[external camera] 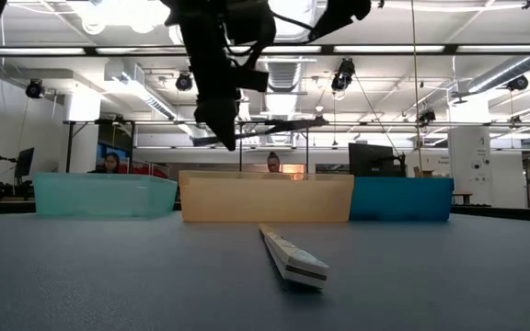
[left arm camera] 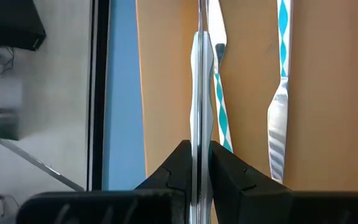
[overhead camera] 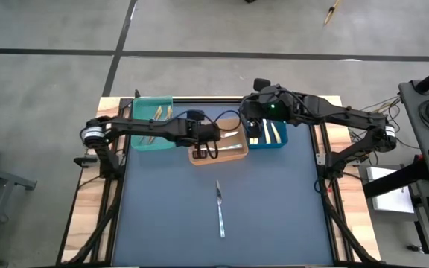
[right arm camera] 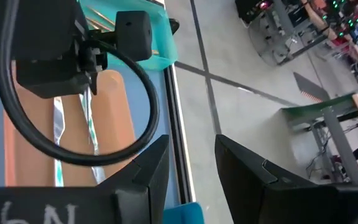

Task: Sort silverware by color (type)
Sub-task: Put the white knife in the orange bin

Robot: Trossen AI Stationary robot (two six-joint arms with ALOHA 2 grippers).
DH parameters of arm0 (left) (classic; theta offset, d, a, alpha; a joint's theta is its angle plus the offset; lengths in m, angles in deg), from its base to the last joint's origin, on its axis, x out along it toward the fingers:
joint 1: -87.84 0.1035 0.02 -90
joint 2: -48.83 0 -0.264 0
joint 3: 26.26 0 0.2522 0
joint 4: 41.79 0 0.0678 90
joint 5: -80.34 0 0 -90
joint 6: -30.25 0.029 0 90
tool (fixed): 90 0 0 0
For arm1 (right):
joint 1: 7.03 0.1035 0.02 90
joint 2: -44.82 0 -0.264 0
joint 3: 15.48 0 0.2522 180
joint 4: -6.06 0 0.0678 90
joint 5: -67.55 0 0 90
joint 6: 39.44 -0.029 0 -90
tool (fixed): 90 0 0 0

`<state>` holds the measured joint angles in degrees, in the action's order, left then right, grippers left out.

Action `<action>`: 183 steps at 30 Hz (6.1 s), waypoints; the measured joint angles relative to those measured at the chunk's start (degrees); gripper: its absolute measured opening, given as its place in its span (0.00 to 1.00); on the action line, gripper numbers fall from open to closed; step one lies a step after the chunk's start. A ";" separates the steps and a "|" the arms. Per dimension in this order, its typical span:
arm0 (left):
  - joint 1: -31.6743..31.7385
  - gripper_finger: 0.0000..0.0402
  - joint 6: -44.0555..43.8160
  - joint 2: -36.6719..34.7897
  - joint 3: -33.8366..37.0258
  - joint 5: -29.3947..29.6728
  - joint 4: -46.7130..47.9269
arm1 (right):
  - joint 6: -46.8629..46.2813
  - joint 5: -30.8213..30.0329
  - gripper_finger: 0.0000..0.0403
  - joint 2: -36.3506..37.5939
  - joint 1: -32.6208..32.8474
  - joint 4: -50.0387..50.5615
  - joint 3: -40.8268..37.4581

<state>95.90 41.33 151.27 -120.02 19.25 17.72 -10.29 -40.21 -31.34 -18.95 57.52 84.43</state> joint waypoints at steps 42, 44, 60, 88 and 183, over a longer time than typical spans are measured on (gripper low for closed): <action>3.32 0.05 1.70 6.13 -0.94 -9.97 -1.54 | -7.28 6.23 0.30 2.36 0.04 4.27 -0.07; 3.48 0.05 1.51 6.13 -0.94 -11.03 -1.55 | -8.60 6.23 0.30 2.36 0.04 4.97 -0.11; 3.58 0.05 -1.07 8.81 -0.86 -13.09 -0.87 | -16.65 6.23 0.30 2.60 0.04 12.06 -0.22; 4.74 0.06 -0.68 12.16 -0.83 -13.00 -1.90 | -16.78 6.25 0.30 2.60 0.04 11.31 -0.62; 8.94 0.27 2.09 10.63 -0.43 -18.80 -2.32 | -19.84 6.21 0.30 2.54 0.04 9.16 -1.86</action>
<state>104.84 43.42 161.91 -120.45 0.45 15.41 -30.13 -34.00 -28.80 -18.91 66.67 82.57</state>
